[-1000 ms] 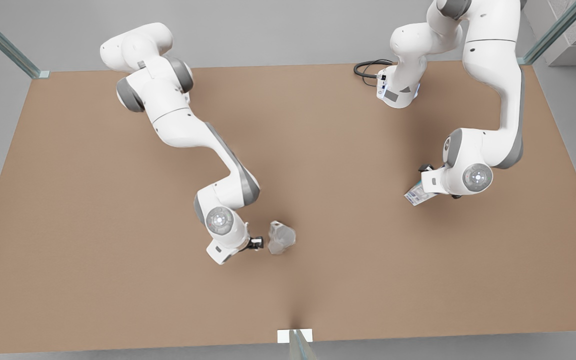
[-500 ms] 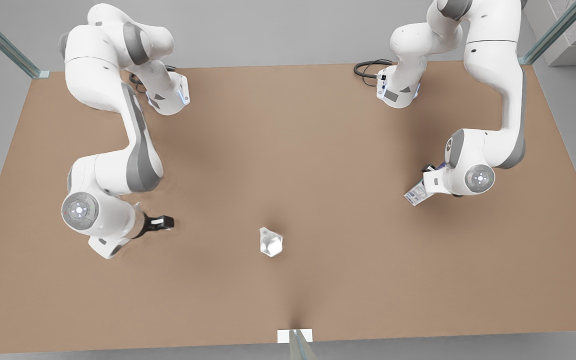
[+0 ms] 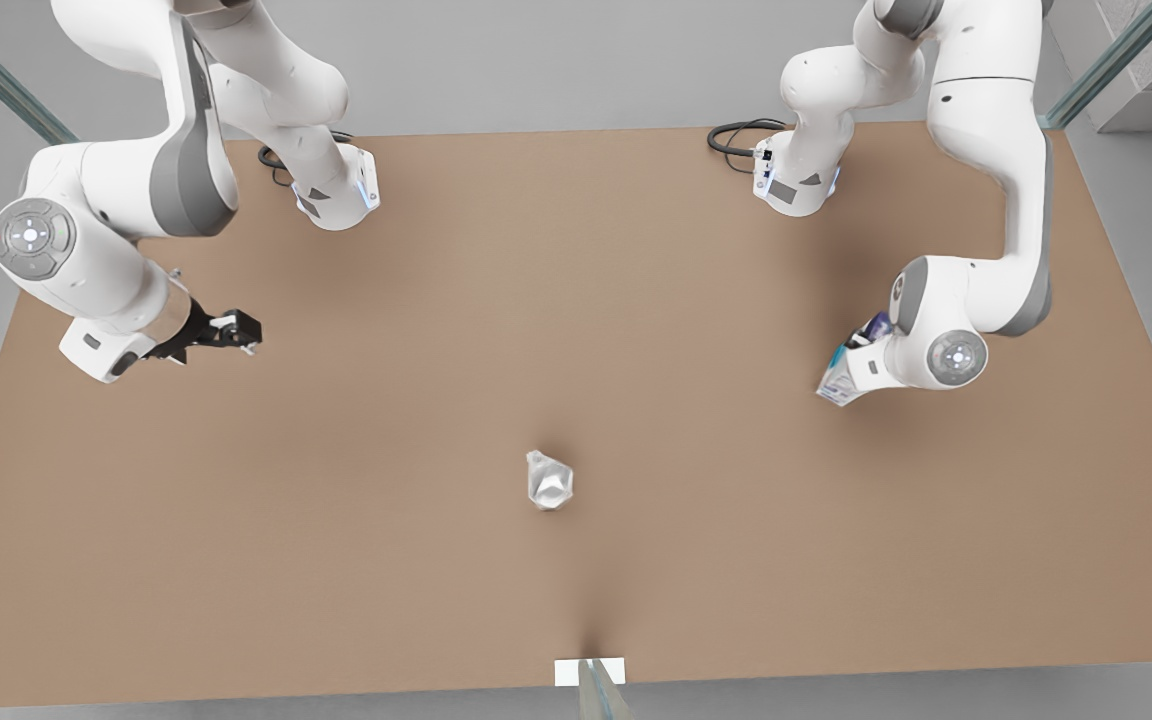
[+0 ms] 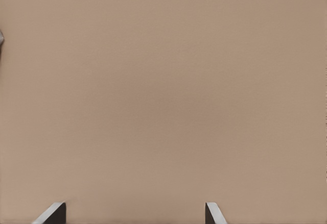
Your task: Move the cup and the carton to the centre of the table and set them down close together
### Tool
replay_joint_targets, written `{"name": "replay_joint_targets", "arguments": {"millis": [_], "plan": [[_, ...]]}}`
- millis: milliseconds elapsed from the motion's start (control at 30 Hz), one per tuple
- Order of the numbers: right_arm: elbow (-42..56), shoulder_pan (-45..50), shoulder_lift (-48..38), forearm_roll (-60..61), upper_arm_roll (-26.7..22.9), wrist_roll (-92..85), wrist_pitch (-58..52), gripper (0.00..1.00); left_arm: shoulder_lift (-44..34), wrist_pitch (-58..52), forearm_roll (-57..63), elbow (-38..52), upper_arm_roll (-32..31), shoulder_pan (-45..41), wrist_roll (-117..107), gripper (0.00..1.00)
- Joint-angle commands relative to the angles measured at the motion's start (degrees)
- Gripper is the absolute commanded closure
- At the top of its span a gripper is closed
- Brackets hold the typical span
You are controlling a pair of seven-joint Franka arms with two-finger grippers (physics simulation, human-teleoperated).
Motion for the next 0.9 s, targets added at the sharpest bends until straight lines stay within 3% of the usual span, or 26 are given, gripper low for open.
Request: {"name": "replay_joint_targets", "arguments": {"millis": [0,100,267,367,433,500,633,867], "plan": [[0.0,-1.9,0.0,0.0,0.0,0.0,0.0,0.0,0.0,-0.1,-2.6,0.0,0.0,0.0,0.0,0.4],[0.0,-1.9,0.0,0.0,0.0,-0.1,-0.1,0.0,-2.4,-1.5,-10.0,2.0,1.1,0.0,-11.4,0.4],[0.1,-1.8,0.1,0.0,0.0,-0.2,-0.1,0.0,-4.1,-1.1,-20.5,7.4,0.7,-6.4,-60.2,0.4],[0.1,-1.9,0.1,0.0,0.0,-0.3,-0.2,0.0,1.5,2.0,-23.2,16.0,-2.5,-12.7,-92.1,0.4],[0.1,-2.3,0.3,0.0,0.0,-0.4,-0.2,0.0,5.5,10.9,-21.5,19.0,-5.4,-17.7,-109.4,0.4],[0.1,-2.3,0.3,-0.1,0.0,-0.4,-0.2,0.0,9.5,11.1,-17.0,23.6,-6.8,-21.5,-118.5,0.4],[4.0,-3.1,2.6,-0.9,-0.2,-0.4,-0.7,0.0,17.0,14.2,-7.6,28.0,-15.5,-23.9,-129.8,0.4],[7.5,-7.7,7.0,-0.1,-0.4,-0.7,-0.8,0.0,22.6,14.6,-2.0,30.4,-17.6,-24.5,-132.6,0.4]]}}
